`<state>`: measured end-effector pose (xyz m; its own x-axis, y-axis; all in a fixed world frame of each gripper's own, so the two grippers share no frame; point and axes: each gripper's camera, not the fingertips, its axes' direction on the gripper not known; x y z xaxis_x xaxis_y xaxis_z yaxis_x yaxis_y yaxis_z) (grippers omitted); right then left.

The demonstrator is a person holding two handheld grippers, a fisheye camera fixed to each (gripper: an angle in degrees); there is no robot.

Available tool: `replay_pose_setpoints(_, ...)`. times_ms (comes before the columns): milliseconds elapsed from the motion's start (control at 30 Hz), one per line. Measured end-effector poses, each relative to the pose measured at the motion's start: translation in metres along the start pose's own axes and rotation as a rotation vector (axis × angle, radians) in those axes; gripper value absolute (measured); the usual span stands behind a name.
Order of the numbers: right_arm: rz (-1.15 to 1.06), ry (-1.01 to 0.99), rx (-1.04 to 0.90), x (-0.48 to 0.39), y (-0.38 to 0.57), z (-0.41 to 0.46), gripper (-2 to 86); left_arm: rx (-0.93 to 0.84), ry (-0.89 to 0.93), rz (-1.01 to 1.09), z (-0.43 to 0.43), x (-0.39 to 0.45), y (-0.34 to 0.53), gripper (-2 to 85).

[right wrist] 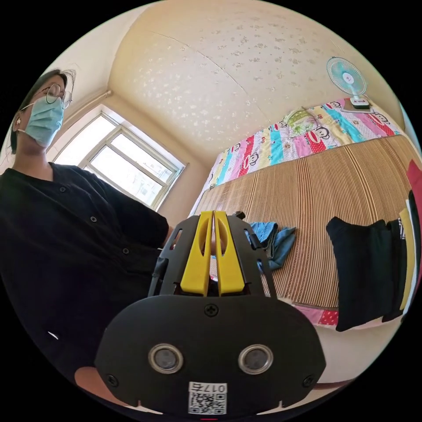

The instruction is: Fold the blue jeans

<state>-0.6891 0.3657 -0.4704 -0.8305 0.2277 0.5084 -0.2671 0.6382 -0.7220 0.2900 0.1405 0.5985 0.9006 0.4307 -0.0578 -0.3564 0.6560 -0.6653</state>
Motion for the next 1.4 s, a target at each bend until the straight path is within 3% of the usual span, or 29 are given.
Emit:
replay_pose_setpoints(133, 0.006, 0.006, 0.041, 0.012, 0.006, 0.005, 0.5, 0.155, 0.272, 0.216, -0.091, -0.001, 0.031, 3.2)
replay_pose_setpoints(333, -0.097, -0.039, 0.121, 0.007, -0.002, 0.015, 0.9, 0.374, 0.615, 0.725, -0.247, 0.022, 0.135, 3.5)
replay_pose_setpoints(400, -0.127, -0.060, 0.120, 0.007, -0.004, 0.019, 1.3, 0.528, 0.735, 0.896, -0.290, 0.029, 0.180, 3.6)
replay_pose_setpoints(600, -0.262, -0.061, 0.111, 0.000, -0.011, 0.024, 5.3, 0.864, 1.032, 1.279, -0.346, 0.037, 0.262, 3.4)
replay_pose_setpoints(700, -0.301, -0.075, 0.178, 0.002, -0.013, 0.020, 9.2, 0.937, 1.225, 1.462, -0.357, 0.043, 0.285, 2.9)
replay_pose_setpoints(833, -0.325, -0.236, 0.257, 0.011, -0.034, 0.023, 15.7, 0.937, 1.497, 1.608, -0.354, 0.054, 0.301, 2.6)
replay_pose_setpoints(1067, -0.415, -0.848, -0.040, 0.012, -0.107, 0.107, 18.1, 0.802, 1.912, 1.662, -0.291, 0.101, 0.324, 2.4)
replay_pose_setpoints(1267, -0.166, -1.339, -0.162, 0.064, -0.122, 0.201, 18.5, 0.564, 1.930, 1.629, -0.220, 0.169, 0.350, 2.3)
replay_pose_setpoints(1400, -0.086, -1.359, -0.332, 0.071, -0.123, 0.246, 19.4, 0.378, 1.926, 1.546, -0.166, 0.219, 0.358, 2.3)
